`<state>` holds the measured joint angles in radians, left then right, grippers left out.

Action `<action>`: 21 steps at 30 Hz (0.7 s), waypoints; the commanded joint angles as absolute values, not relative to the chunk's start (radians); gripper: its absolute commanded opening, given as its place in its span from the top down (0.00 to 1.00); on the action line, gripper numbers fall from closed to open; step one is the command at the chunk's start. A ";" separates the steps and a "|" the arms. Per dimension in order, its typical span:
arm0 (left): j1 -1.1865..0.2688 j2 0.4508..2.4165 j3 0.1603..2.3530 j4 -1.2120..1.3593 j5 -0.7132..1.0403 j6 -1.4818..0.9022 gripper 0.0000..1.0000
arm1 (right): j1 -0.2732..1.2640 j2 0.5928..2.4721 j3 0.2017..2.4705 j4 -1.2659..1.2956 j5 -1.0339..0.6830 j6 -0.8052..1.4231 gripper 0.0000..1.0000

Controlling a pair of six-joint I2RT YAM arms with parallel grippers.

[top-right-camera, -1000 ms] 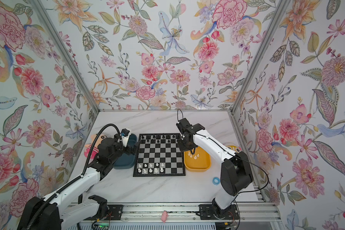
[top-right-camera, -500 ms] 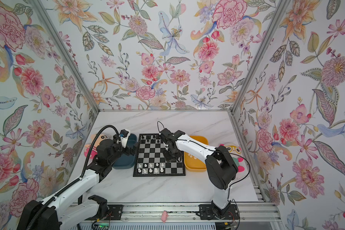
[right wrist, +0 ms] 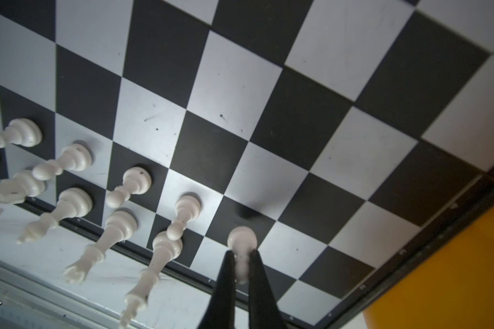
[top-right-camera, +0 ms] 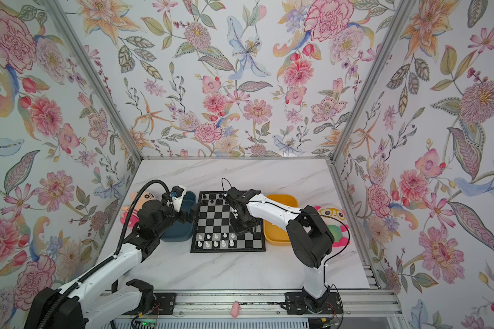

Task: Set up the chess pieces on the board
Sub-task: 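Lower the pawn onto a square beside the placed white pawns and release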

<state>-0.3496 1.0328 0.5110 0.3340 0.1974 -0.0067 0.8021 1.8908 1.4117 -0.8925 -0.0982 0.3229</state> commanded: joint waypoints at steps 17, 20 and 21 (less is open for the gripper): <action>-0.337 1.023 0.498 0.344 0.182 0.002 0.01 | 0.822 1.941 1.380 -0.879 -0.109 0.341 1.00; -0.336 1.025 0.498 0.344 0.184 0.002 0.01 | 0.822 1.937 1.376 -0.879 -0.110 0.344 1.00; -0.337 1.023 0.499 0.344 0.185 0.002 0.01 | 0.824 1.937 1.375 -0.880 -0.113 0.345 0.99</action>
<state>-0.3470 1.0328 0.5110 0.3340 0.1947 -0.0067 0.8101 1.9129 1.3972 -0.8776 -0.0978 0.3305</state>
